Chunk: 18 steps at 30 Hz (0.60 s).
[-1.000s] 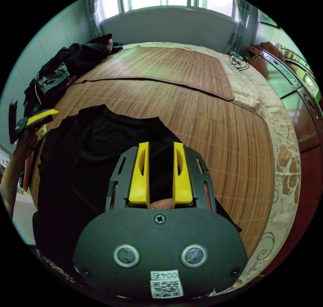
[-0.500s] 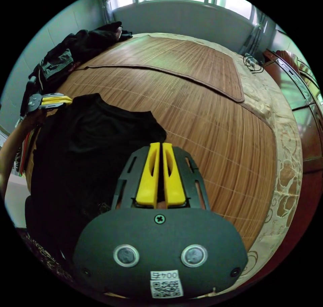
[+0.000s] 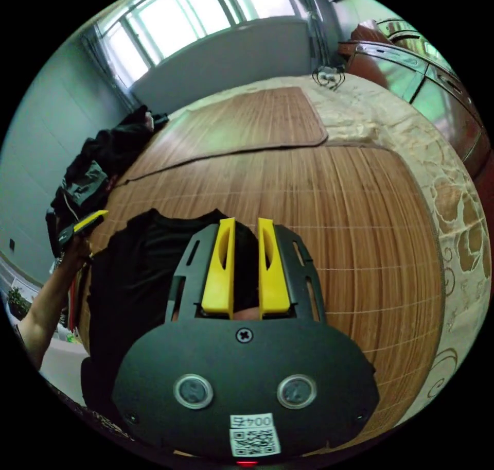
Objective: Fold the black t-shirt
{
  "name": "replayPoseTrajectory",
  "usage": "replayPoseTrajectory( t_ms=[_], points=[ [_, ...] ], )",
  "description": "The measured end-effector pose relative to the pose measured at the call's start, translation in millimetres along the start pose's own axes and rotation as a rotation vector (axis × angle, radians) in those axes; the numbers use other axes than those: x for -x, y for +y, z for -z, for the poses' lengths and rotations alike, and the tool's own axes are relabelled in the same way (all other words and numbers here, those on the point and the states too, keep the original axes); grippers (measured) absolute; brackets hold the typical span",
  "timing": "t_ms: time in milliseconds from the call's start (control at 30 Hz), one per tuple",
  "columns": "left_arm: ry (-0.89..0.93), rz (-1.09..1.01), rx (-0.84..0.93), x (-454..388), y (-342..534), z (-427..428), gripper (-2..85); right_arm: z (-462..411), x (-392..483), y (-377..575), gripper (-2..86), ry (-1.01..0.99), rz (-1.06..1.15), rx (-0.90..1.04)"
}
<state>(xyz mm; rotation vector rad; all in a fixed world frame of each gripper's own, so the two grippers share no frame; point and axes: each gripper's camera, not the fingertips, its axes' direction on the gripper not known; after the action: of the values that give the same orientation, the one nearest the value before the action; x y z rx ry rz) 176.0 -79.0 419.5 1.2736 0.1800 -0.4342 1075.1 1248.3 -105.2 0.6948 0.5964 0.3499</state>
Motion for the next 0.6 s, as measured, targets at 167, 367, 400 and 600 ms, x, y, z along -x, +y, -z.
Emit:
replayPoseTrajectory(
  t_ms=[167, 367, 400, 600],
  points=[
    [0.095, -0.194, 0.099, -25.2, 2.7, -15.0, 7.4, -5.5, 81.3, 11.0, 9.2, -0.152, 0.348, 0.028],
    [0.012, -0.201, 0.206, -32.5, 11.2, -43.5, 4.5, -19.6, 80.9, 16.0, 8.7, 0.071, 0.306, 0.071],
    [-0.018, -0.166, 0.202, -27.9, 11.7, -42.7, 3.7, -17.8, 72.7, 16.5, 8.6, 0.089, 0.283, 0.068],
    [0.167, 0.019, 0.144, 7.5, 25.5, -43.1, 2.6, -9.8, 10.1, 20.1, 9.5, 0.143, 0.162, 0.087]
  ],
)
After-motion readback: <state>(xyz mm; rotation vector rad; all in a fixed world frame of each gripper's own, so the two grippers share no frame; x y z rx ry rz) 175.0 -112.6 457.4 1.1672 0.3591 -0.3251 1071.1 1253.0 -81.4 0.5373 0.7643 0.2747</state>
